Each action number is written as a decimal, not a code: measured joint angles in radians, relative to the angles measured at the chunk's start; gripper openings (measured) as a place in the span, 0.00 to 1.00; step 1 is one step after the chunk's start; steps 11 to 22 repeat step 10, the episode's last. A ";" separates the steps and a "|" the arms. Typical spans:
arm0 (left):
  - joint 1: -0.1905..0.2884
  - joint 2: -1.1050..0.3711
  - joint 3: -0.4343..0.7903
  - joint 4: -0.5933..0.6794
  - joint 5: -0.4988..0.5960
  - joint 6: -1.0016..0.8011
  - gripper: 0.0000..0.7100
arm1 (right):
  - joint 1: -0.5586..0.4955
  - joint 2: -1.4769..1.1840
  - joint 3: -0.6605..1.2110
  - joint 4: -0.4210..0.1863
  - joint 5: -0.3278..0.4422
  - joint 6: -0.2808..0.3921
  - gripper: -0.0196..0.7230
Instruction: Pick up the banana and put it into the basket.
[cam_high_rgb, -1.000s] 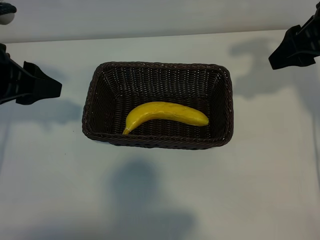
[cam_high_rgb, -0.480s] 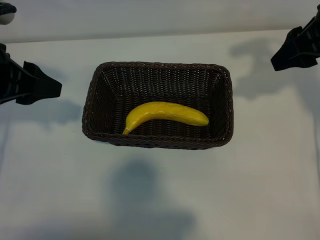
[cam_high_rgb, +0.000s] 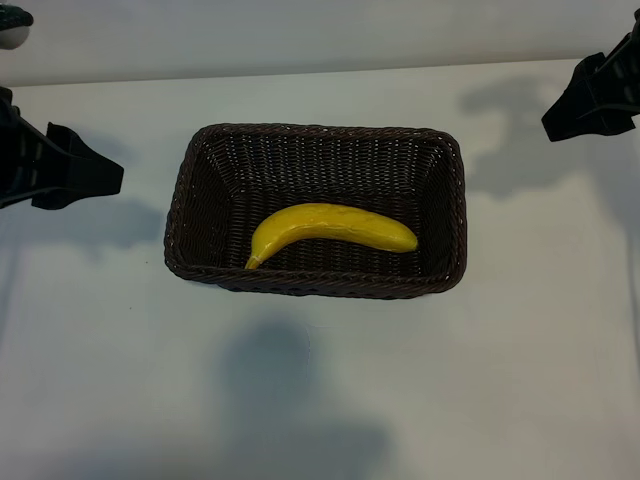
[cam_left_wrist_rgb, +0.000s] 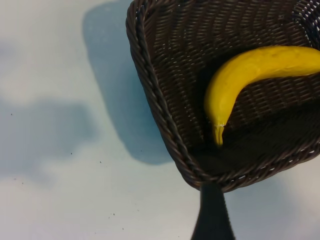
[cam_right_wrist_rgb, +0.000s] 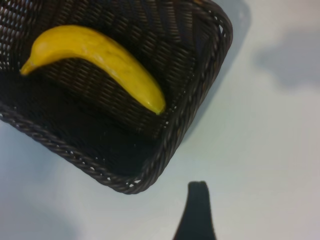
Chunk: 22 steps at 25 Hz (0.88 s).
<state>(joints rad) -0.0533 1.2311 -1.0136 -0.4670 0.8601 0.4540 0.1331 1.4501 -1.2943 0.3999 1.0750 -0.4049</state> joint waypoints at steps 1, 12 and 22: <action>0.000 0.000 0.000 0.000 0.000 0.000 0.76 | 0.000 0.000 0.000 0.000 0.000 -0.001 0.84; 0.000 0.000 0.000 0.000 -0.001 0.000 0.76 | 0.000 0.000 0.000 0.000 -0.008 -0.001 0.84; 0.000 0.000 0.000 0.000 -0.001 0.000 0.76 | 0.000 0.000 0.000 0.000 -0.008 -0.001 0.84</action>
